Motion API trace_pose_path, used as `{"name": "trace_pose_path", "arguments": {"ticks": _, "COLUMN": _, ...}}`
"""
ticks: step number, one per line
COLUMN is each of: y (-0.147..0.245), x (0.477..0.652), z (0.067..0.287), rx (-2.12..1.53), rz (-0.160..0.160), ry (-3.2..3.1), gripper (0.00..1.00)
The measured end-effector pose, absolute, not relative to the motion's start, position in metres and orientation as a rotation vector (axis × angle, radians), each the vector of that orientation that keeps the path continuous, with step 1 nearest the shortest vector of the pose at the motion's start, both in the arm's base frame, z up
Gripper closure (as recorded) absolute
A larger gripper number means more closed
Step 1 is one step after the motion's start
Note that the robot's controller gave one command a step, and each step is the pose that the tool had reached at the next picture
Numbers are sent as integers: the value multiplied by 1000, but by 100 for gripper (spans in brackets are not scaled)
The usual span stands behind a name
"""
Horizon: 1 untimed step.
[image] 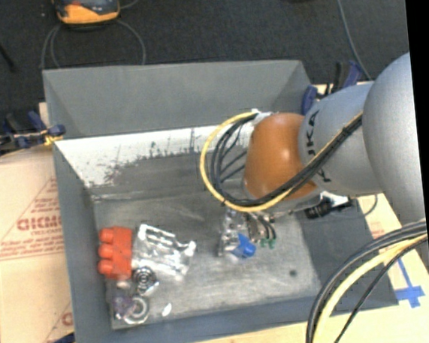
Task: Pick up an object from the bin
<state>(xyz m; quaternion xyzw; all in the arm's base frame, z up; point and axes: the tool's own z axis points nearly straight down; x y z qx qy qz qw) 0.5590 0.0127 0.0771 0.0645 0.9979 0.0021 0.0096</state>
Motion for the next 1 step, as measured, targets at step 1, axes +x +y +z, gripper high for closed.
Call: {"name": "trace_pose_path", "arguments": {"ticks": 1, "y": 13, "x": 556, "z": 74, "rx": 203, "rz": 5, "ry": 3123, "gripper": 0}}
